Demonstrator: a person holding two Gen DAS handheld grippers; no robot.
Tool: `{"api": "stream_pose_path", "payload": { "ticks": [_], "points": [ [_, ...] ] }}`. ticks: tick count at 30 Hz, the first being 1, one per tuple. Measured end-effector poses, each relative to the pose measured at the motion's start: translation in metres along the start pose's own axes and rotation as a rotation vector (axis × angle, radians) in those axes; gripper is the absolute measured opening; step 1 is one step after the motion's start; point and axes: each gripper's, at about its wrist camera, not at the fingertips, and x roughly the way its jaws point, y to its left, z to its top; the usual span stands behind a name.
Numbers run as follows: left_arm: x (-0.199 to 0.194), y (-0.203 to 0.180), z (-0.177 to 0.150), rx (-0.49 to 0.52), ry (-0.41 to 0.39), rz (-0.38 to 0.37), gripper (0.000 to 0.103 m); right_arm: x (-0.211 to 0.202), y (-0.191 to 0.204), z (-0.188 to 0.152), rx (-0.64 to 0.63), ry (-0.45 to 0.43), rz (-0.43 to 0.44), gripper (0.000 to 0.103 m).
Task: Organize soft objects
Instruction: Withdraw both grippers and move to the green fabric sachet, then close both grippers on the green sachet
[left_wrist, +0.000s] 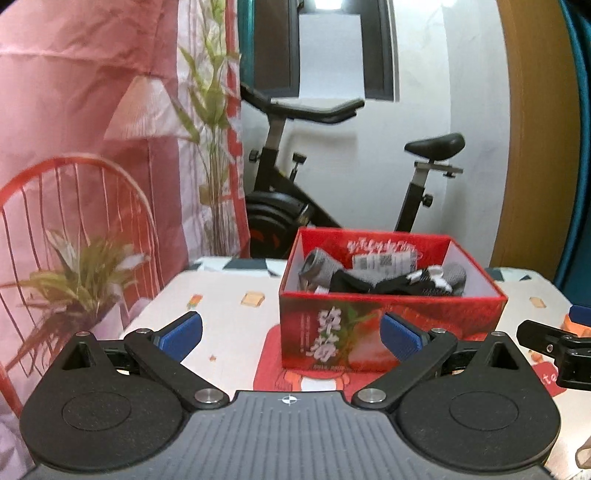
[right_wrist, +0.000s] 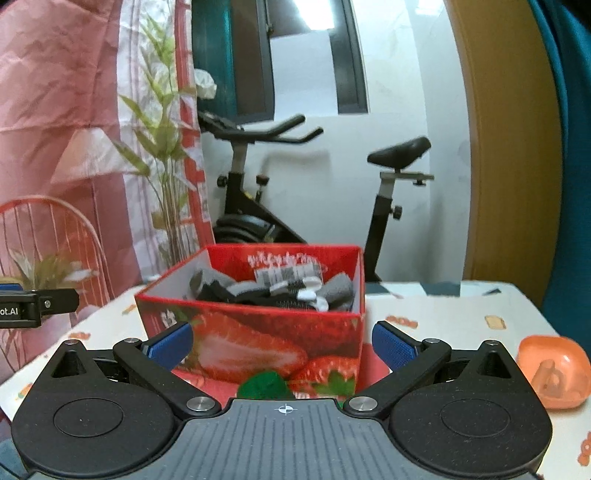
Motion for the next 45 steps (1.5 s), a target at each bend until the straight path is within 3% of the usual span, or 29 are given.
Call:
{"api": "stream_pose_path", "payload": {
  "ticks": [8,13,18,21,23,26,32,45],
  "points": [
    [0.029,0.003,-0.019,-0.005,0.105,-0.015,0.103,0.030,-0.006,-0.033,0.000,0.087,0.012,0.103],
    [0.051,-0.002,-0.031,-0.014,0.175,-0.062,0.103,0.048,-0.010,-0.049,-0.027,0.115,0.003,0.102],
    [0.072,-0.011,-0.040,-0.009,0.227,-0.107,0.101,0.067,-0.014,-0.060,-0.053,0.154,0.015,0.096],
    [0.083,-0.014,-0.042,-0.022,0.241,-0.142,0.092,0.079,-0.015,-0.063,-0.071,0.173,0.041,0.092],
    [0.092,-0.018,-0.043,-0.025,0.257,-0.166,0.078,0.089,-0.013,-0.065,-0.107,0.186,0.079,0.091],
    [0.110,-0.023,-0.046,-0.053,0.299,-0.234,0.064,0.103,-0.009,-0.068,-0.147,0.203,0.108,0.084],
    [0.143,-0.026,-0.054,-0.150,0.401,-0.308,0.062,0.122,-0.005,-0.071,-0.160,0.232,0.146,0.073],
    [0.190,-0.047,-0.059,-0.265,0.500,-0.499,0.057,0.155,0.003,-0.080,-0.171,0.268,0.215,0.069]
  ]
}}
